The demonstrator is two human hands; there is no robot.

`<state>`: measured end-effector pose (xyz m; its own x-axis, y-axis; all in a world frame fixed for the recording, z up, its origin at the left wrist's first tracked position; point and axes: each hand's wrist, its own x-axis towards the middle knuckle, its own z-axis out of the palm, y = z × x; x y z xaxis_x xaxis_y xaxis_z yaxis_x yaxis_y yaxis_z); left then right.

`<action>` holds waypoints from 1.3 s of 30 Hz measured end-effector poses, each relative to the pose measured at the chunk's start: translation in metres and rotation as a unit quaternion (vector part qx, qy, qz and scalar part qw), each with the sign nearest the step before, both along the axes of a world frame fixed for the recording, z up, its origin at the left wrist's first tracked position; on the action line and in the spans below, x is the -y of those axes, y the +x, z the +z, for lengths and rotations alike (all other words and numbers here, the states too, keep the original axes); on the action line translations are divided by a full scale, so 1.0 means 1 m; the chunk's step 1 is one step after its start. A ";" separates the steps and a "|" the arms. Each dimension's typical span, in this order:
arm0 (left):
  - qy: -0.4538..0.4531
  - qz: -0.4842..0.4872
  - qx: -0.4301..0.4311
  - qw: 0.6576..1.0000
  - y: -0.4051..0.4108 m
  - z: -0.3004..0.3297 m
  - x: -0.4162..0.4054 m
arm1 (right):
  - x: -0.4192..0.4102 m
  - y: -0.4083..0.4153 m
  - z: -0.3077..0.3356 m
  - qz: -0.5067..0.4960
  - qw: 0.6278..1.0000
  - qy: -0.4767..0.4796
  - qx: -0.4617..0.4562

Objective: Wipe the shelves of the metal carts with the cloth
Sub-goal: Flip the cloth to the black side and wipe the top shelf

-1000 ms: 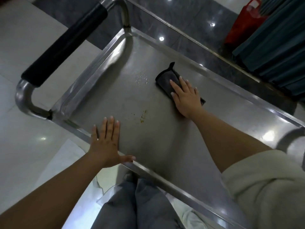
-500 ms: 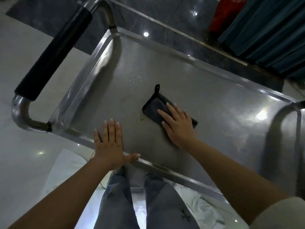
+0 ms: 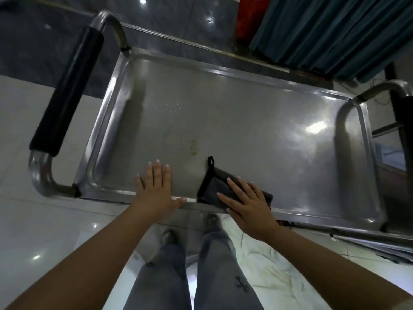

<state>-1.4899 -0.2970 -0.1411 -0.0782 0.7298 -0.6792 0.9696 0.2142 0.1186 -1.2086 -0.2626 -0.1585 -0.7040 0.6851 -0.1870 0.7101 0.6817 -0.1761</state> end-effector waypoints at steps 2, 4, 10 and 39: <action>0.035 0.000 -0.005 0.999 -0.004 -0.005 0.006 | -0.002 -0.024 0.000 0.023 1.000 -0.005 0.004; 0.071 -0.007 0.000 0.997 -0.013 -0.010 0.010 | -0.006 -0.037 0.001 0.044 0.999 -0.007 0.015; 0.142 0.014 0.000 0.990 -0.045 -0.016 0.002 | -0.017 -0.032 0.017 0.067 0.995 -0.021 0.066; 0.322 0.031 0.004 0.946 -0.082 -0.048 0.023 | -0.220 -0.214 -0.008 -0.025 0.999 0.006 0.035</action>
<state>-1.5718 -0.3201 -0.1894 -0.1305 0.9868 -0.0961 0.9562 0.1509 0.2510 -1.4222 -0.0428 -0.1663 -0.6543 0.7218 -0.2255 0.7537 0.6468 -0.1166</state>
